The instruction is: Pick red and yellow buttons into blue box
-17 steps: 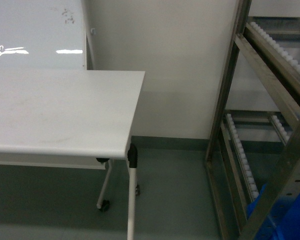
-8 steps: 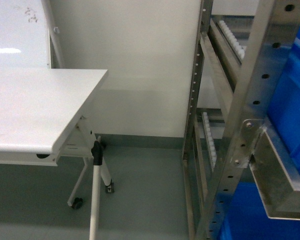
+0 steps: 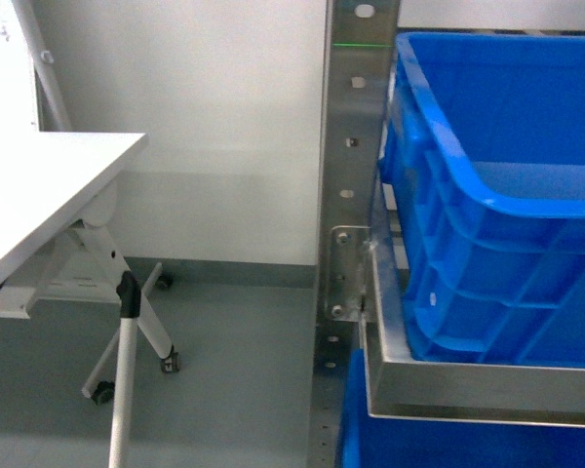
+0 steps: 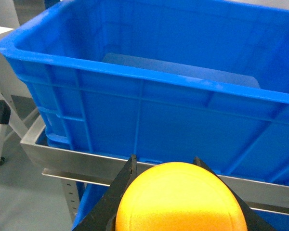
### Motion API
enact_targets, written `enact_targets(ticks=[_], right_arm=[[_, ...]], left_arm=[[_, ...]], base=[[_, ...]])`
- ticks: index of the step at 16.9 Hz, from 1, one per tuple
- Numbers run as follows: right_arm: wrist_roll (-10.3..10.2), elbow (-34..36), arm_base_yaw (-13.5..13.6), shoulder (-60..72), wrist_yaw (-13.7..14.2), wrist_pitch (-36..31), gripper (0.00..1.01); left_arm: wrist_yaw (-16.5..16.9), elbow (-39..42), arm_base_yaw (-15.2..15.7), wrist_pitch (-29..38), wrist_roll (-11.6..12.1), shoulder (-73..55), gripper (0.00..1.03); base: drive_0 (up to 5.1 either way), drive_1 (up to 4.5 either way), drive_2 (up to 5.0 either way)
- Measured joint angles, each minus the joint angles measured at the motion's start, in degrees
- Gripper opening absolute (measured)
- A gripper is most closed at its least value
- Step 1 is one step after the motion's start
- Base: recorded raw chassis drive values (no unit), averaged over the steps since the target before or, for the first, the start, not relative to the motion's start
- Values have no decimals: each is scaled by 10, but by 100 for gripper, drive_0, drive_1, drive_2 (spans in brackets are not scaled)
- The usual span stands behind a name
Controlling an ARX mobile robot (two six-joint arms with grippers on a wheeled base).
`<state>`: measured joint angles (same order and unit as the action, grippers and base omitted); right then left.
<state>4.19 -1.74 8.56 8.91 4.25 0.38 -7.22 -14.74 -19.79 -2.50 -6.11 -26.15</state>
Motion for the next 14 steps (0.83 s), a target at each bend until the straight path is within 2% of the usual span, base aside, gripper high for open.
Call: enact_targets(ticks=[14], right_arm=[[0,0,0,0,0,0,30]], left_arm=[[0,0,0,0,0,0,30]], base=[[504,-243,-243]])
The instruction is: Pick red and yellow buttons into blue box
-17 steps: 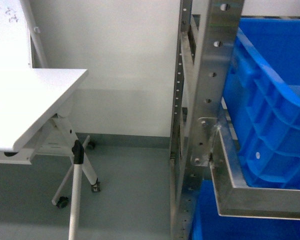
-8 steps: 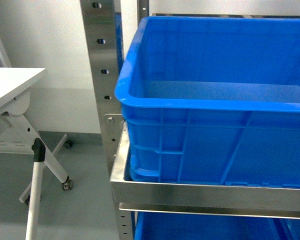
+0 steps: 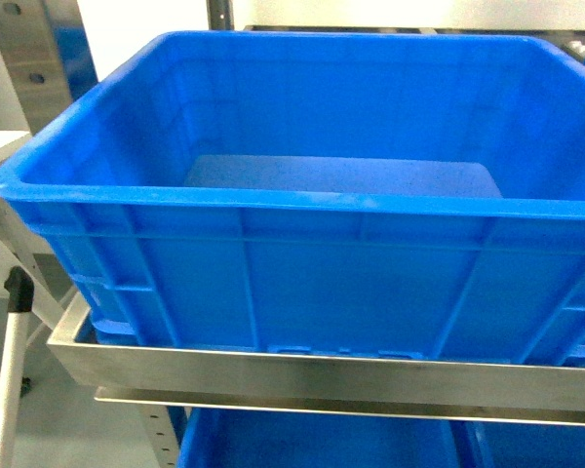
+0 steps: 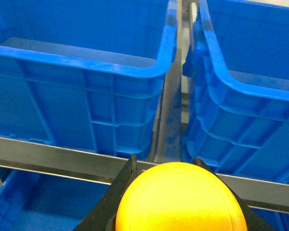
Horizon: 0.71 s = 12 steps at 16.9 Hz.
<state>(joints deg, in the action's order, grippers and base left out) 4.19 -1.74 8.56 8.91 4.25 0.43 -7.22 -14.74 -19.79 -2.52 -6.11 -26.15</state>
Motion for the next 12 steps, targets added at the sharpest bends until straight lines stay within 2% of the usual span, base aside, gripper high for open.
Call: enact_targets(ticks=[12], right_arm=[[0,0,0,0,0,-1,30]], left_arm=[[0,0,0,0,0,0,30]], base=[[507,-239,-239]])
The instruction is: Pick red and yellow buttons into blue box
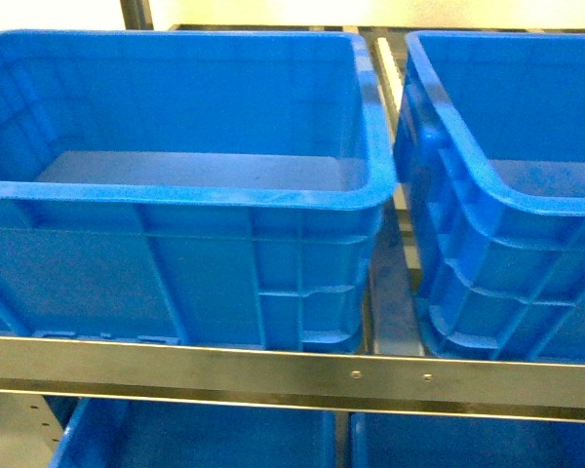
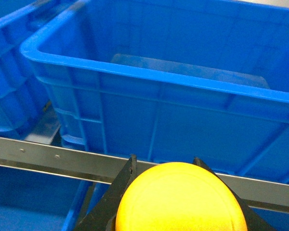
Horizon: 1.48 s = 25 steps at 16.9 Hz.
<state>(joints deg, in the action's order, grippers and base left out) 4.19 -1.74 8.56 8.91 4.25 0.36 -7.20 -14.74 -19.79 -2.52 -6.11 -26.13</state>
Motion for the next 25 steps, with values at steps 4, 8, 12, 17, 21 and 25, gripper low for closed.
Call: enact_targets(ticks=[4,8,12,17,21,25], right_arm=[[0,0,0,0,0,1,30],[0,0,0,0,0,0,30],[0,0,0,0,0,0,30],[0,0,0,0,3,-1,30],[0,0,0,0,2,-2,30],[0,0,0,3,2,2,30]], left_arm=[[1,0,0,1,0,0,30],[1,0,0,1,0,0,30],[1,0,0,0,0,0,30],[5,0,-2,0,0,-1,30],[2,0,0,2,0,2,30],[1,1,0,-3,0,-5,30]], base=[[510,-236,-236],[511,-235,-235],[506,-239,-239],[108,-41,-41],[18,232,-196],[-1,323,-325]])
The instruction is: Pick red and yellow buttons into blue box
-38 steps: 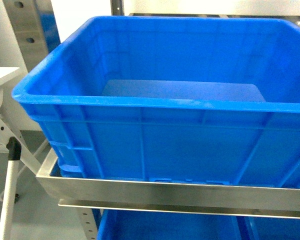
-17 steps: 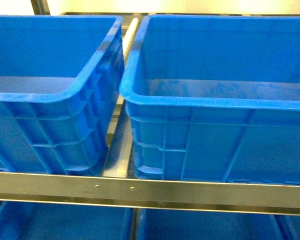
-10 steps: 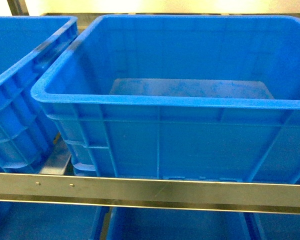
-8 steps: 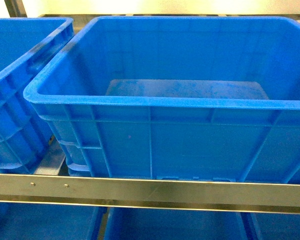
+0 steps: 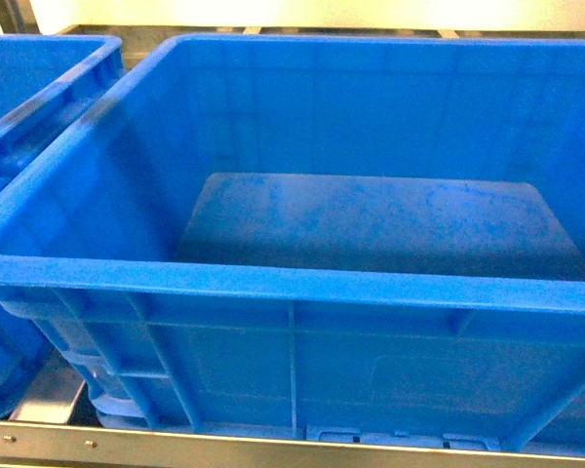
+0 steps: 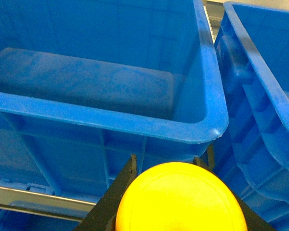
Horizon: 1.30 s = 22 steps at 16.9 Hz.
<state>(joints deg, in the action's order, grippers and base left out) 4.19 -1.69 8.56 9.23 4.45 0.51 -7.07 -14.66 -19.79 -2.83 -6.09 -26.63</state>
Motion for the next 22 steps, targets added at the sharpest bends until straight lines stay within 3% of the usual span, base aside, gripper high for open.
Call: enact_targets(ticks=[1,6,9,17,20,22], right_arm=[[0,0,0,-1,0,-2,30],[33,-1,-73,5,-18,23,30],[32,-60,-81,37,-35,9,30],[24,-150,-31,89,-28,-15,30],[16,-204,56,199,-16,-87,30],[17,-228,97,278,-7,-140,30]], left_arm=[[0,0,0,3,0,4,30],[0,0,0,3,0,5,30],[0,0,0,3,0,5,30],[0,0,0,3,0,5,30],[0,0,0,3,0,5,30],[0,0,0,3,0,5,30]], base=[[0,0,0],[0,0,0],[0,0,0],[0,0,0],[0,0,0],[0,0,0]])
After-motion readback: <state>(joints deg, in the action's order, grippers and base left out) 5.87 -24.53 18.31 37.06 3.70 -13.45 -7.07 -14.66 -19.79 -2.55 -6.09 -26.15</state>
